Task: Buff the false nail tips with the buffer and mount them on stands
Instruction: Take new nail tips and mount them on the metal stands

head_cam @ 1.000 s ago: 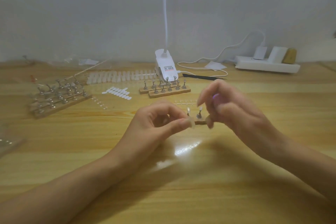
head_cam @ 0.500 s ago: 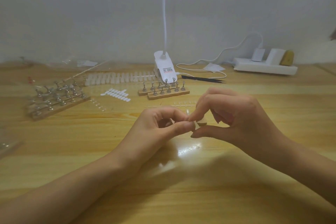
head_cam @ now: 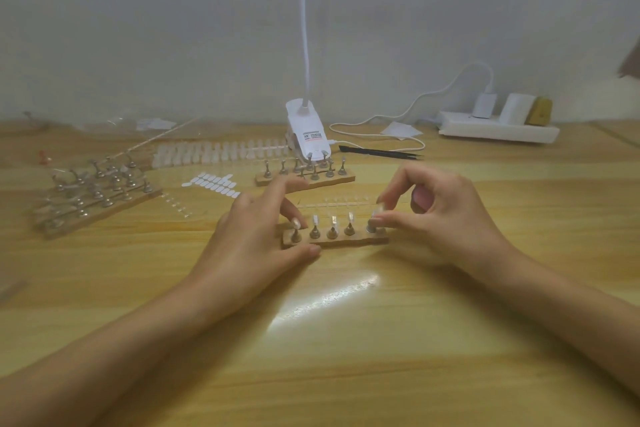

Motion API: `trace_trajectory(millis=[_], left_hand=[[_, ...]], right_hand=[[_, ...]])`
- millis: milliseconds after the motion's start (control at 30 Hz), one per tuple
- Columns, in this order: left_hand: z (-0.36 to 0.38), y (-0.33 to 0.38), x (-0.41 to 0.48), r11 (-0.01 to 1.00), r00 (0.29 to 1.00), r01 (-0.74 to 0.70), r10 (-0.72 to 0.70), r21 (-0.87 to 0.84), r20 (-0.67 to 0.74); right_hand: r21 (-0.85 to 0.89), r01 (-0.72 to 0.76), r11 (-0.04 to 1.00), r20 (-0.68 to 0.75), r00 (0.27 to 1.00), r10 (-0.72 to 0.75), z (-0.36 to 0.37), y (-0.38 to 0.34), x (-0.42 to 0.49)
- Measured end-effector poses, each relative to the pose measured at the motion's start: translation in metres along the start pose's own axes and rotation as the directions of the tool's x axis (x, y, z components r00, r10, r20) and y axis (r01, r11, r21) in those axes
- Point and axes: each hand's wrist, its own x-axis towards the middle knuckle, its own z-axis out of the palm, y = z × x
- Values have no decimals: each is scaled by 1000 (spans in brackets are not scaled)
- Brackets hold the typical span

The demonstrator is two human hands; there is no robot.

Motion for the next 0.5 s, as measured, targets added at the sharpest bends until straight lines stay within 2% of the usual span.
trace_trajectory(millis=[133,500], left_hand=[[2,-4,0,999,999,-38,38,-10,-27],[4,-7,-1,999,998,-45,44,-16,-42]], right_hand=[[92,-27,995,15,1000,26,5,1,1],[56,-48,997,19,999,47,9,4,2]])
